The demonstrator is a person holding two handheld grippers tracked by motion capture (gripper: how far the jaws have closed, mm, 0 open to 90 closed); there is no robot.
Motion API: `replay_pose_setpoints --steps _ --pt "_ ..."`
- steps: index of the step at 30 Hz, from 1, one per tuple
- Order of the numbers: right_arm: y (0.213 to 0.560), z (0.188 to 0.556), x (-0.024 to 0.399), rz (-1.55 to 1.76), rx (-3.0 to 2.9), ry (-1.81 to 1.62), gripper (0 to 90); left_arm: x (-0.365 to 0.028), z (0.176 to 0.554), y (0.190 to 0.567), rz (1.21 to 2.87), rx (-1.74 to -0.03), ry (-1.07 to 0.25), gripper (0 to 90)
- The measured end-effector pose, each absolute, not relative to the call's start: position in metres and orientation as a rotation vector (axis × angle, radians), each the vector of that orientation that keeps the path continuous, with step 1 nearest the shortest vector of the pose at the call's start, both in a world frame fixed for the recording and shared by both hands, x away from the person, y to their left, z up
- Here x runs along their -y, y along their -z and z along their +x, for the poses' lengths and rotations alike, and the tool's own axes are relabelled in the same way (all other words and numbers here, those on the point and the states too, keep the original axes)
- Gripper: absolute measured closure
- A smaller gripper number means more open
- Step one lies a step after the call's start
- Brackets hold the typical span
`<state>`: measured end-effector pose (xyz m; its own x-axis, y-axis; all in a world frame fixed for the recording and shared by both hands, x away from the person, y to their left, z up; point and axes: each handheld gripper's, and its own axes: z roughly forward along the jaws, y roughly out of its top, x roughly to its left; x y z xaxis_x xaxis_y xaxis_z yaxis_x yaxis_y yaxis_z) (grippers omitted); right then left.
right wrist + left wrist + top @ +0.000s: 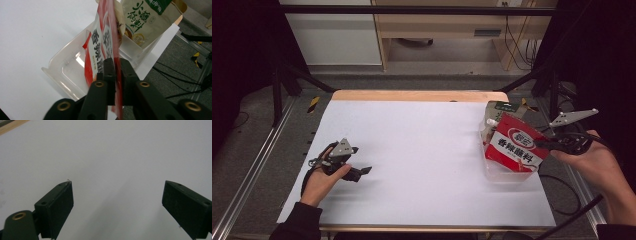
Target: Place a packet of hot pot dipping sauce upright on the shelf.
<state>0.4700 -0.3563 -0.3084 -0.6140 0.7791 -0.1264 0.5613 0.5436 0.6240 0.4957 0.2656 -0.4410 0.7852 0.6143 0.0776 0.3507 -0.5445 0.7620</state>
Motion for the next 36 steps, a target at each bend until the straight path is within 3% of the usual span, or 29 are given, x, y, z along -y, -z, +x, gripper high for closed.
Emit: replay_pose_setpoints --steps 8,12,17,26,36 --pt "0.296 0.479 0.341 1.046 -2.317 -0.76 41.6 -0.265 0.496 0.441 2.198 -0.711 -0.433 10.3" --pt "0.279 0.485 0.323 1.029 -2.263 -0.751 30.3 -0.265 0.495 0.441 2.196 -0.709 -0.433 10.3" --pt "0.26 0.489 0.289 1.015 -2.202 -0.794 22.0 -0.265 0.495 0.441 2.195 -0.708 -0.434 10.3" --pt "0.242 0.497 0.229 0.915 -2.187 -0.848 18.5 -0.267 0.495 0.439 2.185 -0.708 -0.438 10.3" --pt "0.237 0.507 0.19 0.9 -2.176 -0.918 13.5 -0.268 0.495 0.438 2.179 -0.709 -0.436 10.3"
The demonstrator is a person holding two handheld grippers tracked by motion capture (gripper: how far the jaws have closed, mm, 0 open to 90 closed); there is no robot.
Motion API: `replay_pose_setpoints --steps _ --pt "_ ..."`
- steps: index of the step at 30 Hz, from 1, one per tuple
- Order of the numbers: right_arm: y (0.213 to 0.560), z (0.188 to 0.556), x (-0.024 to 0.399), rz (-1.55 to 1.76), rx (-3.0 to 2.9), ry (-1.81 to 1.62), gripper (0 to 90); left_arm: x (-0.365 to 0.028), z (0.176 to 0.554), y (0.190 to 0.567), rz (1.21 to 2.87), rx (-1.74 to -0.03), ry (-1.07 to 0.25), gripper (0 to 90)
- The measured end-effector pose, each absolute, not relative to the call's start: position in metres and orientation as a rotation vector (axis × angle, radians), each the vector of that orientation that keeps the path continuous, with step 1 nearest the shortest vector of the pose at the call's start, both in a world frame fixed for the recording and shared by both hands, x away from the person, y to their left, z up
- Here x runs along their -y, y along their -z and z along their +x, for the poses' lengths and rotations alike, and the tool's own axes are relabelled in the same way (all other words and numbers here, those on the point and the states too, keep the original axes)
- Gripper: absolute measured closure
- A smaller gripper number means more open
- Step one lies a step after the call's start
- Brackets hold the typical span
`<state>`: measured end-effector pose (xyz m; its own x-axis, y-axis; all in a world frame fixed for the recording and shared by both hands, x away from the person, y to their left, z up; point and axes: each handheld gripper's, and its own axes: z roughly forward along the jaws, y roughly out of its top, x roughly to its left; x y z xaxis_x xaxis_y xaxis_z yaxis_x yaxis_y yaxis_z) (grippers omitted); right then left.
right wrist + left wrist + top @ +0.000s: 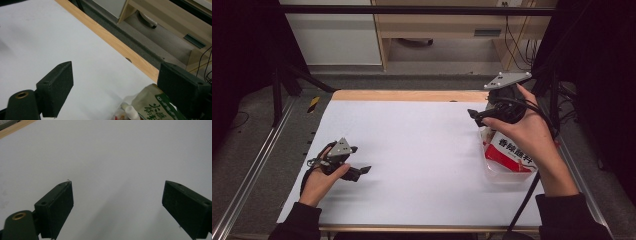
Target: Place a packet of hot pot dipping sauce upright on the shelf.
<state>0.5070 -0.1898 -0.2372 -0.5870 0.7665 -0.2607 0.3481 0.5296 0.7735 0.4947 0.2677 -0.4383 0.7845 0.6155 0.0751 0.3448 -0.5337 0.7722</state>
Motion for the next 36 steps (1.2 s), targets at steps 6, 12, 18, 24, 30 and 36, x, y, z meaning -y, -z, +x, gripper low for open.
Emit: replay_pose_setpoints --steps 6,12,18,24,30,36 --pt "0.245 0.504 0.172 0.909 -2.155 -0.958 11.6 -0.268 0.495 0.438 2.177 -0.711 -0.438 10.2" --pt "0.261 0.498 0.157 0.946 -2.133 -0.991 11.5 -0.268 0.495 0.438 2.178 -0.711 -0.438 10.0" --pt "0.278 0.497 0.148 0.989 -2.087 -1.028 11.0 -0.269 0.495 0.438 2.176 -0.713 -0.439 10.0" --pt "0.305 0.497 0.136 0.976 -2.136 -1.038 10.6 -0.269 0.495 0.438 2.177 -0.713 -0.437 9.9" --pt "0.33 0.498 0.123 0.983 -2.153 -1.043 10.5 -0.268 0.495 0.439 2.178 -0.711 -0.436 9.9" --pt "0.354 0.509 0.106 1.025 -2.174 -1.048 9.9 -0.268 0.495 0.439 2.175 -0.72 -0.438 9.9"
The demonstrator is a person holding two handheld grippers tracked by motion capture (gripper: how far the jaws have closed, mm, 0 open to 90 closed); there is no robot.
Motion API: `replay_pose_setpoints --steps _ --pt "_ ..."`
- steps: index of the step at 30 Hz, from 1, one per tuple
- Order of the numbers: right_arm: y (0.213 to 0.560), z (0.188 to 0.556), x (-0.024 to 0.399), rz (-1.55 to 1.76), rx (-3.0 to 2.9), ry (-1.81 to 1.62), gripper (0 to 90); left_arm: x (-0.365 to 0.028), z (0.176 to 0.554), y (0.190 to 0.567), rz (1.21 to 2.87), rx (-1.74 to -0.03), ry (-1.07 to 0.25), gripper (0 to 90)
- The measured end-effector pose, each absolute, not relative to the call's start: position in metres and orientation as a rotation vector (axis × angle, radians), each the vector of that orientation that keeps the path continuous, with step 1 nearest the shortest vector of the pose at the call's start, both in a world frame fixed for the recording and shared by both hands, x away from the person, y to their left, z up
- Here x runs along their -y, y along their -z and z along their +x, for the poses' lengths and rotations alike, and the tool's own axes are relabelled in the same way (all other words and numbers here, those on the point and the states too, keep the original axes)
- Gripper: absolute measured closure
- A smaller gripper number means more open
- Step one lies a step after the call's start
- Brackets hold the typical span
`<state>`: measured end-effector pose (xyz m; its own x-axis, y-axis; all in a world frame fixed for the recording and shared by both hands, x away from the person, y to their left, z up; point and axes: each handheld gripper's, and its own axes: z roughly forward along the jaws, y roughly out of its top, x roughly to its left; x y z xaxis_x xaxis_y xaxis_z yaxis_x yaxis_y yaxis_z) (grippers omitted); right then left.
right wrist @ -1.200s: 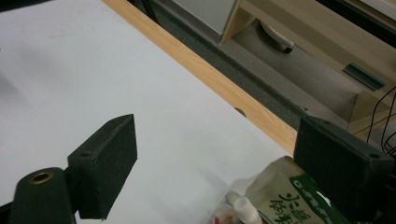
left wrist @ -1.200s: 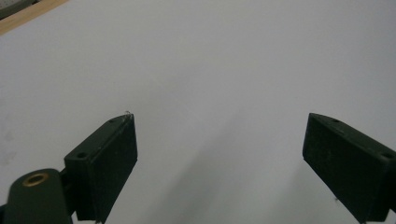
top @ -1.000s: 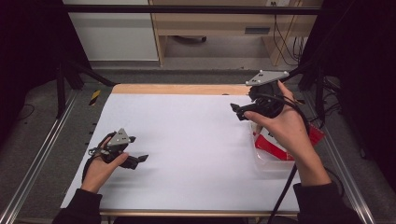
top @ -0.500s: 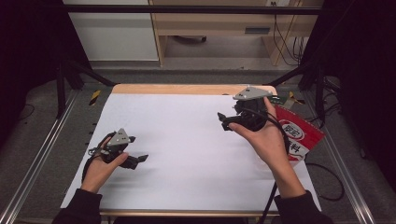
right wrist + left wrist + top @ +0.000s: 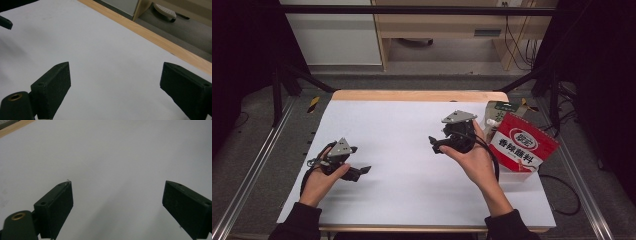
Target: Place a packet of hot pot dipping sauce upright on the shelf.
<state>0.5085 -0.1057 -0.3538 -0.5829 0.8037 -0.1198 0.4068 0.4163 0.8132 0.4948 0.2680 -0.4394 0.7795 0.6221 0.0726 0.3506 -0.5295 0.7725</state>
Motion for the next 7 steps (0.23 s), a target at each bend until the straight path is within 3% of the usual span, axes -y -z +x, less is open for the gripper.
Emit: replay_pose_setpoints --steps 7 --pt "0.382 0.514 0.096 1.077 -2.14 -1.02 9.4 -0.269 0.495 0.44 2.162 -0.741 -0.441 9.9"
